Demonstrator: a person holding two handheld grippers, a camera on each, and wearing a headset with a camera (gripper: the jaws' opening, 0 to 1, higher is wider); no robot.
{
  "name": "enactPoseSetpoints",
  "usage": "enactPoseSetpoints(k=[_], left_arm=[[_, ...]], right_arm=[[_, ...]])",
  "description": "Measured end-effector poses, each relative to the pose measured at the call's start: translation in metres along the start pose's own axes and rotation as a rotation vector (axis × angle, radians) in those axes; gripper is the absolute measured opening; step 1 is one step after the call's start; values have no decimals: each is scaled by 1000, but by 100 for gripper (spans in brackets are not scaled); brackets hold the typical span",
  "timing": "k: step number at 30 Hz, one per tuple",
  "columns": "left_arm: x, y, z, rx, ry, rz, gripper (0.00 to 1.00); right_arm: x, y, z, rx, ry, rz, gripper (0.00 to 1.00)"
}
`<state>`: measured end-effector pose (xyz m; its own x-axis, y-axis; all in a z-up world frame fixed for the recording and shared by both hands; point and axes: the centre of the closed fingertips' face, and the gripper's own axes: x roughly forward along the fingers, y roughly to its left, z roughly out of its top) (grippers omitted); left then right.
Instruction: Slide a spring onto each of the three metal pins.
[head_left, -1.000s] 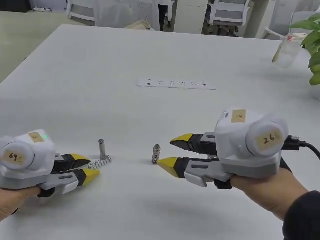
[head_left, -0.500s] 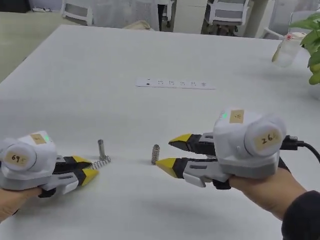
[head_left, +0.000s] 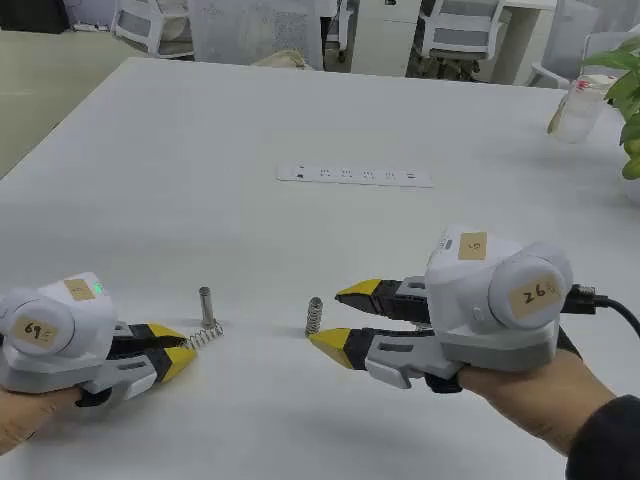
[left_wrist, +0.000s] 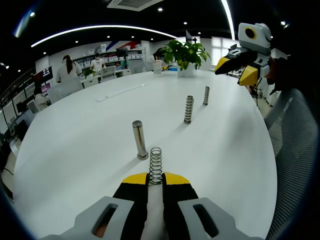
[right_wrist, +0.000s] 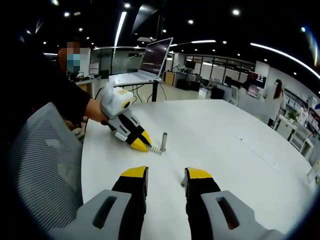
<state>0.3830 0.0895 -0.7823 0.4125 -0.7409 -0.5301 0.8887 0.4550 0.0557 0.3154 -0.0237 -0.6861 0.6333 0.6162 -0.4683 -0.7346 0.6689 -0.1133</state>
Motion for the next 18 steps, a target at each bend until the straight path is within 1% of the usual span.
enactPoseSetpoints(k=[2, 10, 15, 18], left_arm=[[-3, -4, 0, 0, -3, -8, 3], [-14, -20, 6, 7, -33, -37, 3], [-21, -34, 16, 23, -66, -59, 3], [-27, -43, 25, 42, -89, -79, 3]], right_arm=[[0, 1, 0, -1, -1, 4, 27], [1, 8, 4, -12, -10, 23, 26], [1, 12, 6, -15, -13, 39, 26], [2, 15, 8, -16, -18, 53, 26]])
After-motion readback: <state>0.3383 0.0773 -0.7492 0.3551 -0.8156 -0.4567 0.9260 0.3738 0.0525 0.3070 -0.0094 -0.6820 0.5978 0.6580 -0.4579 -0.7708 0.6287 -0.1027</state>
